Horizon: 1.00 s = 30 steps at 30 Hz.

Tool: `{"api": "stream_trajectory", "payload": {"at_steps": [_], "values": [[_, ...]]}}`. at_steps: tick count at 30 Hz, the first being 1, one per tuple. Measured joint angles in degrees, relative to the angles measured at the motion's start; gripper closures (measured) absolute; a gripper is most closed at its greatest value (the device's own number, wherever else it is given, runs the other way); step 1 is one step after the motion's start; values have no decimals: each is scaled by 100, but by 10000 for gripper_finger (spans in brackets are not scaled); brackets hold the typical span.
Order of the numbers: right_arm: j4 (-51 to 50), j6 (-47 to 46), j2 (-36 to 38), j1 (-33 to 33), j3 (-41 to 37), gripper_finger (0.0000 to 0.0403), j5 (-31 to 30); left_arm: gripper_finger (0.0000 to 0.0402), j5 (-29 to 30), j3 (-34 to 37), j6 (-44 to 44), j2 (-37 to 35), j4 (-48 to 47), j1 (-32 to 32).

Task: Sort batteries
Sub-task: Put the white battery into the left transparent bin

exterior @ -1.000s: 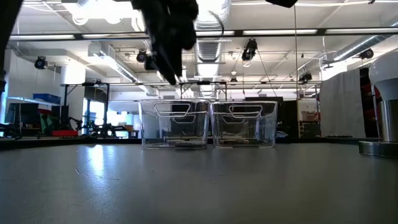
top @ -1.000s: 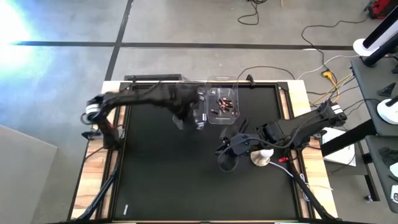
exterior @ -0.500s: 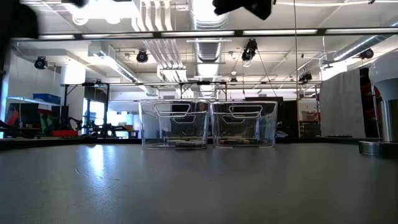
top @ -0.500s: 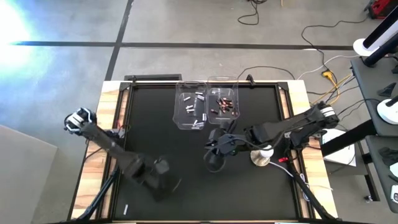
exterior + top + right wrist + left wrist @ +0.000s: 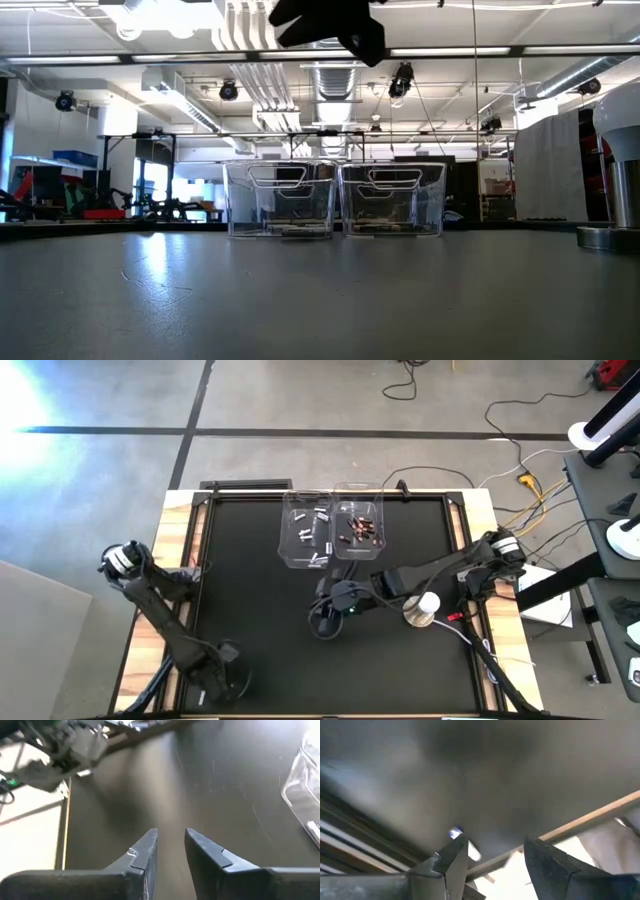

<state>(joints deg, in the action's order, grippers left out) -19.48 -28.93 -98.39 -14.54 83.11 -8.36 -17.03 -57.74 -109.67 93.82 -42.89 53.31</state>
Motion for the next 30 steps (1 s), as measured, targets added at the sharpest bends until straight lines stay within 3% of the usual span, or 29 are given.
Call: {"api": "stream_trajectory", "payload": {"at_steps": [5,11,18,30], "values": [[-300,-17,11,-151,0,302,-4,203,-57,188,-495,0,446,182],[-306,-43,13,-268,0,299,-2,178,-660,515,-451,0,569,242],[-304,-44,13,-269,0,316,-15,184,-762,815,-681,5,1587,251],[-307,-46,13,-282,0,340,-15,210,-1098,623,-686,942,1757,397]]}}
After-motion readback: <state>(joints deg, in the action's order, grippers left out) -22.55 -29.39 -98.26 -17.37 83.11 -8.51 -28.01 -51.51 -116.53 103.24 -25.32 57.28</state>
